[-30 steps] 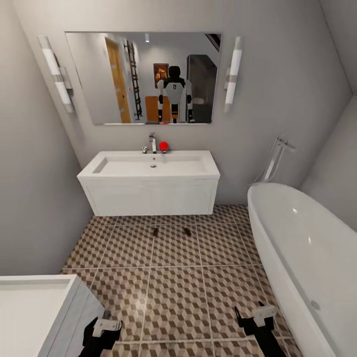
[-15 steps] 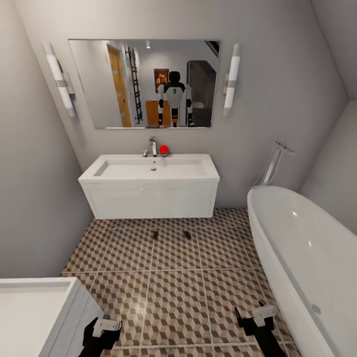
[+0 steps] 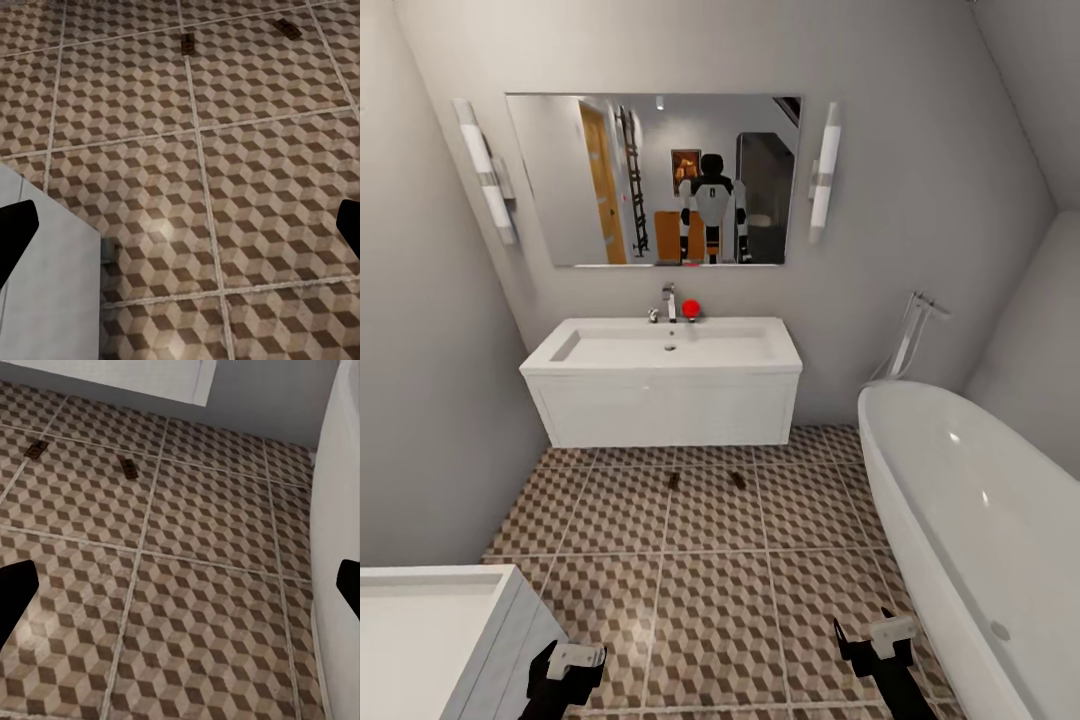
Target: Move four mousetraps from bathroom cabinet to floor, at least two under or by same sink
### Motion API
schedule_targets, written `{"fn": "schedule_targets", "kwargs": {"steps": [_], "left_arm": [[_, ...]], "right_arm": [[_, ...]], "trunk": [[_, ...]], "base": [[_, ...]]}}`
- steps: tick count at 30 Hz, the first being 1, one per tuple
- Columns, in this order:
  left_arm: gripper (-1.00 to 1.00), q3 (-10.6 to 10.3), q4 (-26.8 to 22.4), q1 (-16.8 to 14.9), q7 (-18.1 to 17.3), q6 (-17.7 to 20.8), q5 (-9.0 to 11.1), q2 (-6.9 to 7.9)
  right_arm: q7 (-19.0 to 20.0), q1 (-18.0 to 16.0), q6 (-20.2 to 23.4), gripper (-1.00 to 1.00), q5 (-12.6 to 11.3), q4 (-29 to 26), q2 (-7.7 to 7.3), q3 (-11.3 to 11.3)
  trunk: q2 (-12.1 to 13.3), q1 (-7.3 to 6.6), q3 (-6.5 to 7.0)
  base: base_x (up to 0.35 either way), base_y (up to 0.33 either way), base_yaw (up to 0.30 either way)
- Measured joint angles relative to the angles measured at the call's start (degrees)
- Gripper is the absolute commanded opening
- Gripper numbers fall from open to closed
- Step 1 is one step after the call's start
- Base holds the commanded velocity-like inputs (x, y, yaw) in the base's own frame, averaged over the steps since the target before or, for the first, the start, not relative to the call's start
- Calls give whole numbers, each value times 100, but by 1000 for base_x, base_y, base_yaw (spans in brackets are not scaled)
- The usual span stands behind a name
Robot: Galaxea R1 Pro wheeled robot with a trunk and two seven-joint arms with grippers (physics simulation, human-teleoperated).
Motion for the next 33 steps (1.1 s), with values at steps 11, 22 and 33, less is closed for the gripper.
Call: {"fn": "schedule_targets", "kwargs": {"steps": [11, 22, 33], "left_arm": [[100, 0, 0, 0, 0, 0, 0, 0], [100, 0, 0, 0, 0, 0, 0, 0], [100, 0, 0, 0, 0, 0, 0, 0]], "right_arm": [[0, 0, 2, 100, 0, 1, 0, 0], [0, 0, 2, 100, 0, 3, 0, 0], [0, 0, 1, 100, 0, 1, 0, 0]], "trunk": [[0, 0, 91], [0, 0, 182], [1, 0, 273]], "base": [[0, 0, 0], [0, 0, 0], [0, 0, 0]]}}
